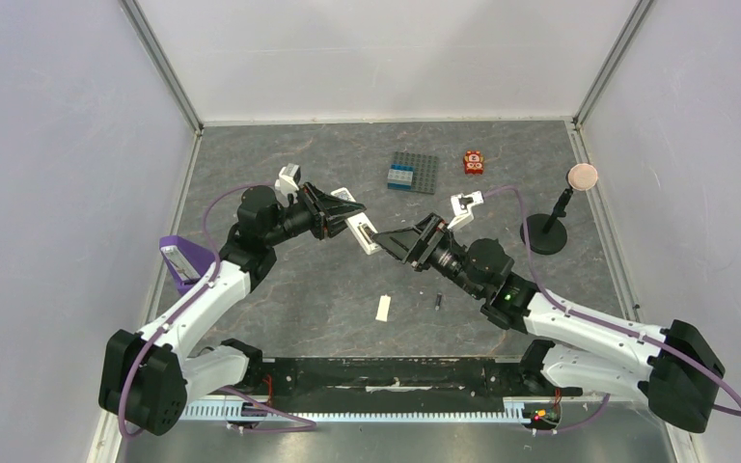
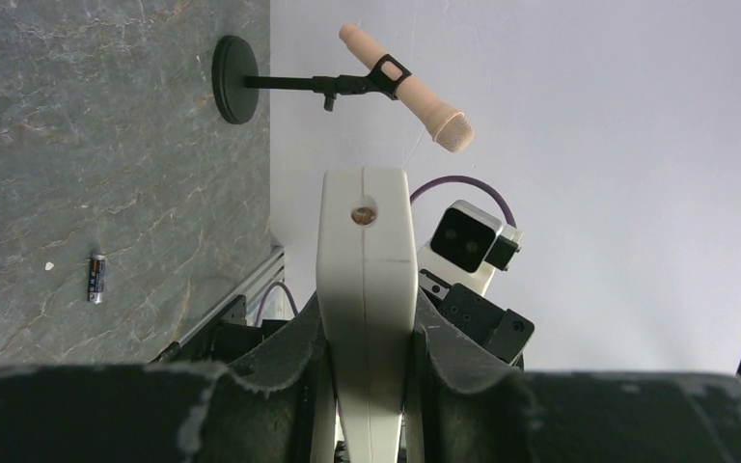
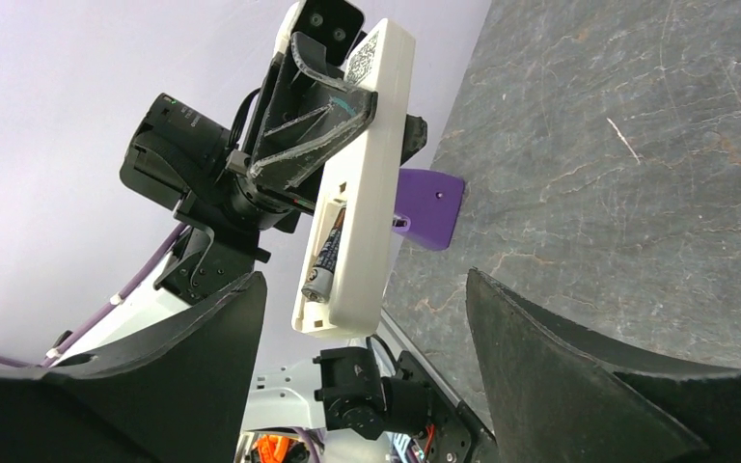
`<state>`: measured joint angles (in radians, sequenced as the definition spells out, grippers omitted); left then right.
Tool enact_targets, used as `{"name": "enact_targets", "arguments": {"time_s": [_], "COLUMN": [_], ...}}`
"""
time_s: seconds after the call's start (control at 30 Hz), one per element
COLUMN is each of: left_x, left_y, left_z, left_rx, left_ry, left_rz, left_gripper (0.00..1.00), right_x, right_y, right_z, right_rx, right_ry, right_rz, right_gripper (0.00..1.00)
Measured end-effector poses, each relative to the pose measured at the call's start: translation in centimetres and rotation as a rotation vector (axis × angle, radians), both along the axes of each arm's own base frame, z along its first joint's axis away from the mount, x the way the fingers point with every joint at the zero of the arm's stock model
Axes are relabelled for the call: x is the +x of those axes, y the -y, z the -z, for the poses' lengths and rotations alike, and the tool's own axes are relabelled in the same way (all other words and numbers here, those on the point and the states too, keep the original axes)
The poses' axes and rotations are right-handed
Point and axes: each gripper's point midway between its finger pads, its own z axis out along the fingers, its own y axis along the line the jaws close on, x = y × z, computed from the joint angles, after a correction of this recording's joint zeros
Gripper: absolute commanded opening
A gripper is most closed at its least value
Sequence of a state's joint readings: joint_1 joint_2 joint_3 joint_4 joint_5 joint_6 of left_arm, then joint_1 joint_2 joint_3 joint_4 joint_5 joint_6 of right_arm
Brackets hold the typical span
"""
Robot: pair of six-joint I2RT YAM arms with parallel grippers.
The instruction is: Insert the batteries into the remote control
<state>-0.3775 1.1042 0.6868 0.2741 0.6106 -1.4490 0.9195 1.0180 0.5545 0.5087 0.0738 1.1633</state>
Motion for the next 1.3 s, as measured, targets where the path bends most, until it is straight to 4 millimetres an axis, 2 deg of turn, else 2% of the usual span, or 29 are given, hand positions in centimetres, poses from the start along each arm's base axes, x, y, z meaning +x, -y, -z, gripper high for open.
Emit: {"name": "enact_targets", "arguments": {"time_s": [0.37,0.67,1.13,1.3], "left_x": [0.0,0.0,-0.5,-0.7], "left_y": [0.0,0.0,0.1,0.2], "left_z": [0.0,0.0,0.3,0.2], "left_rx": [0.0,-0.001,0.021,0.025], "left_ry": [-0.001,0.0,0.023,0.034], "left_rz": [0.0,0.001,0.036,0.047], "left_gripper": [0.02,0.02,0.02,0.02], "right_x": [0.1,0.1,0.4,0.5], "right_y": [0.5,0.7,-0.4,-0.6], "right_z": [-0.4,0.9,1.7,1.8], "right_rx": [0.009,-0.01,0.0,0.005], "right_ry": [0.004,-0.014,-0.029,-0.032], "right_rz": [0.021,0.029,0.008,0.001], "right_gripper": [0.74,0.72,0.72,0.69]}}
